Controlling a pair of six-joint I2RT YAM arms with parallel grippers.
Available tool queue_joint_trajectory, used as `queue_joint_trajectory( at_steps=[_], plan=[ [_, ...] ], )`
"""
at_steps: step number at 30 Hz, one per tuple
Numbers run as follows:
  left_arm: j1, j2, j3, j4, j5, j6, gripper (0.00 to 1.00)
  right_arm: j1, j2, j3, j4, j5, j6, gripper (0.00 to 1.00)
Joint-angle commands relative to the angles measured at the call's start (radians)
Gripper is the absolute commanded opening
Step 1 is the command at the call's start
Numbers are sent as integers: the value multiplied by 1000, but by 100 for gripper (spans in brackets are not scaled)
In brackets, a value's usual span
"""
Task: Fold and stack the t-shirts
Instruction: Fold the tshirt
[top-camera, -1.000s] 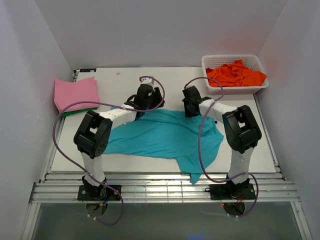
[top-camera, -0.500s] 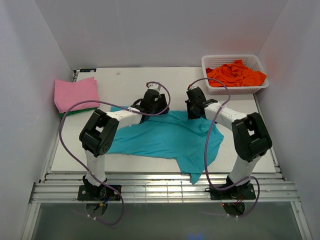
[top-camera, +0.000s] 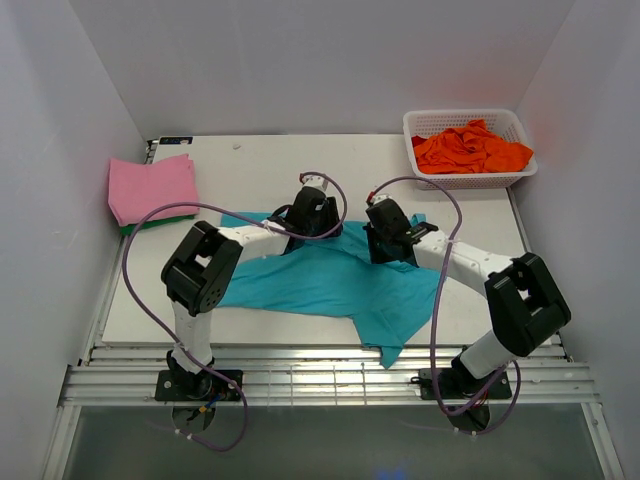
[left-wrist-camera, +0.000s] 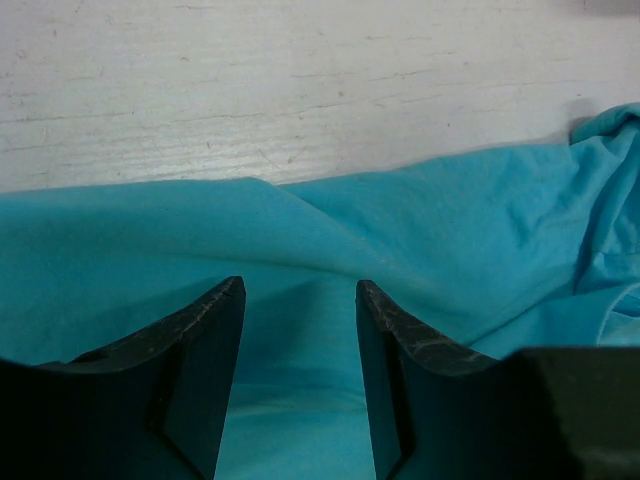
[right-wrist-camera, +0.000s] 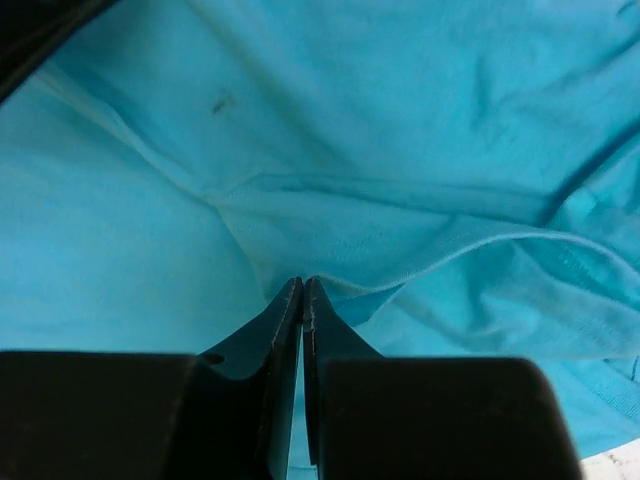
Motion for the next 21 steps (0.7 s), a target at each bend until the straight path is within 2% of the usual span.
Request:
queue_joint_trajectory(
  at_steps=[1, 13, 17, 18, 21],
  plan=[
    [-6, -63, -14, 3, -20, -2, 59, 31, -53, -36, -23, -4, 54, 8],
    [-15, -90, -32, -9, -44, 12, 59, 127, -144, -87, -130, 19, 123, 10],
    [-14, -113, -44, -26, -70, 27, 59, 140, -174, -81, -169, 12, 125, 25],
    [-14, -116, -51, -30, -78, 33, 59, 140, -182, -82, -174, 19, 125, 32],
    [-15, -145, -72, -40, -109, 47, 59, 140, -196, -75, -184, 89, 120, 40]
  ],
)
